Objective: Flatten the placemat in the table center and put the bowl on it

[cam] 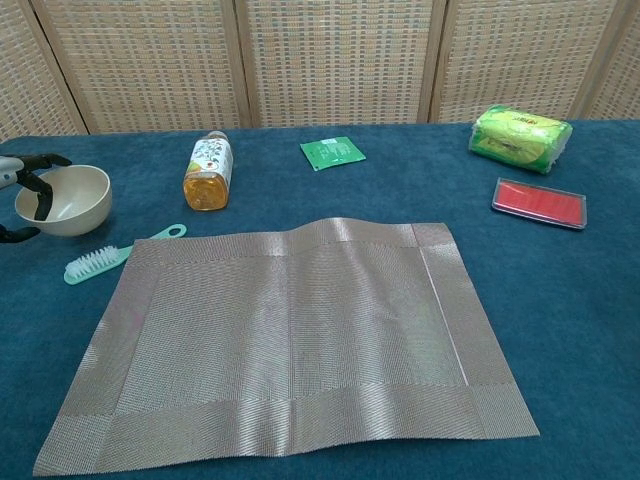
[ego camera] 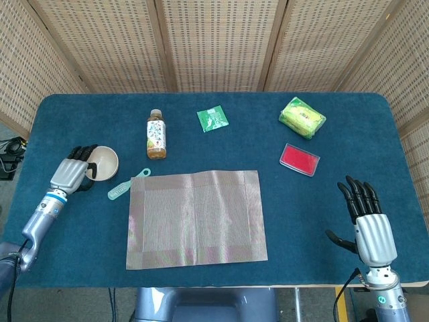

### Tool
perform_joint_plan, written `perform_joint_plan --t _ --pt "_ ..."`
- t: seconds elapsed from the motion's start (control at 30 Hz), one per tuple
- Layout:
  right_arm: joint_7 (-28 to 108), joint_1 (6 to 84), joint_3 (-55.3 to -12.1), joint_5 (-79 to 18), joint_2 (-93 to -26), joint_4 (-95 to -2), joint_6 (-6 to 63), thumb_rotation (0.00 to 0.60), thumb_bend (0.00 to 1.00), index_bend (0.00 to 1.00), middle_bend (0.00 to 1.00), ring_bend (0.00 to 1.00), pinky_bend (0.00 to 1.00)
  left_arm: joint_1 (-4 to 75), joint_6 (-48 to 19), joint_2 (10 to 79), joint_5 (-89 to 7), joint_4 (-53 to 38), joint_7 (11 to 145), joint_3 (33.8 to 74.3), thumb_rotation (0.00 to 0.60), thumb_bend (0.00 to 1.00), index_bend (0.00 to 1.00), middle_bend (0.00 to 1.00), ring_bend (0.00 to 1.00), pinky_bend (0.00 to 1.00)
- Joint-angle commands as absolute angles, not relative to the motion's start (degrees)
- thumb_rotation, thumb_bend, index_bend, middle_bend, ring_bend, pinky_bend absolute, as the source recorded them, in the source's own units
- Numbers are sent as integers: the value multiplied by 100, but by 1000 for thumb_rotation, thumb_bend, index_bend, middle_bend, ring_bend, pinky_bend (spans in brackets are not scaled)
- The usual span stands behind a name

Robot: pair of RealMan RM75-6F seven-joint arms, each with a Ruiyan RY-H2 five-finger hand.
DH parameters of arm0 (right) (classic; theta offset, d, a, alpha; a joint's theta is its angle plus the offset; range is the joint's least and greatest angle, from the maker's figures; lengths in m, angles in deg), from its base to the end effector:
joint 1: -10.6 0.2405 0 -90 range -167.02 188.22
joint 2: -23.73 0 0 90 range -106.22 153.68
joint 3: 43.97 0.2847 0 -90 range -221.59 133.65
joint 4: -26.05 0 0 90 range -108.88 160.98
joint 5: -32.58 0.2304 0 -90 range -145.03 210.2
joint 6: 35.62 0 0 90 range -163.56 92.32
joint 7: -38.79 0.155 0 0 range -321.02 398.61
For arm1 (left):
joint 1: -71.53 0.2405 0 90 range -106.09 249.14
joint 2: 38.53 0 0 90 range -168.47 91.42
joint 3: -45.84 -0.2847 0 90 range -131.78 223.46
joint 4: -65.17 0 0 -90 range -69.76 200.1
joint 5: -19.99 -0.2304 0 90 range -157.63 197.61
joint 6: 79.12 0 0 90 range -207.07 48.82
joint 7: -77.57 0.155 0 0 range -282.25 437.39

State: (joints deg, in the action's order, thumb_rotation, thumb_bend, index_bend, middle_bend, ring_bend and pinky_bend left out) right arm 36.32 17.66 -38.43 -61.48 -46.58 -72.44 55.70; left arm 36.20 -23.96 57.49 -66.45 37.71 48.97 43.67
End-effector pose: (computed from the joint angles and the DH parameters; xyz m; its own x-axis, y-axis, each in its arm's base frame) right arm -0.2722 -0.2104 0.1268 0.2154 0.1495 0.9650 -0.9497 -0.1977 0.2426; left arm -0.3809 0.4190 0.0366 0.5522 0.2218 0.8037 0.8316 -0.2154 -0.5119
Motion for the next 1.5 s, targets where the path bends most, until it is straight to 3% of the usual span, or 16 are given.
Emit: perform_joint_plan --t 0.03,0.23,0.43,0.67,0.83,1.17,1.43,1.5 --pt "3634 1765 -3843 -6153 -4655 -7249 5575 600 0 62 0 0 0 3644 -2219 5681 -6672 3725 4801 4409 600 465 698 0 0 0" --pt "3668 1756 -3849 -6180 -4629 -7280 5599 600 0 62 0 0 0 3645 -1105 5192 -6957 2988 4716 4505 600 465 717 0 0 0" --pt "3693 1750 -3840 -6173 -4605 -7304 5612 600 0 62 0 0 0 3420 -667 4751 -7405 1862 5154 4420 600 464 719 0 0 0" --pt "3717 1720 -3814 -6124 -4575 -7306 5657 600 0 62 0 0 0 2753 -1428 4529 -8055 -242 6387 4150 600 463 708 0 0 0" --pt "3751 1705 -3799 -6091 -4551 -7303 5671 600 0 62 0 0 0 2621 -1909 4582 -8064 -1021 7064 4060 600 464 708 0 0 0" --pt "3778 1712 -3782 -6065 -4535 -7312 5651 600 0 62 0 0 0 2463 -2587 4746 -8156 -1557 7995 3836 600 464 703 0 0 0" --pt "3825 1710 -3754 -6034 -4511 -7304 5659 600 0 62 0 0 0 2493 -2745 4801 -7981 -1556 8328 3860 600 463 702 0 0 0" --pt "3829 1710 -3757 -6036 -4509 -7306 5656 600 0 62 0 0 0 2494 -2748 4796 -7972 -1548 8344 3859 600 436 641 0 0 0"
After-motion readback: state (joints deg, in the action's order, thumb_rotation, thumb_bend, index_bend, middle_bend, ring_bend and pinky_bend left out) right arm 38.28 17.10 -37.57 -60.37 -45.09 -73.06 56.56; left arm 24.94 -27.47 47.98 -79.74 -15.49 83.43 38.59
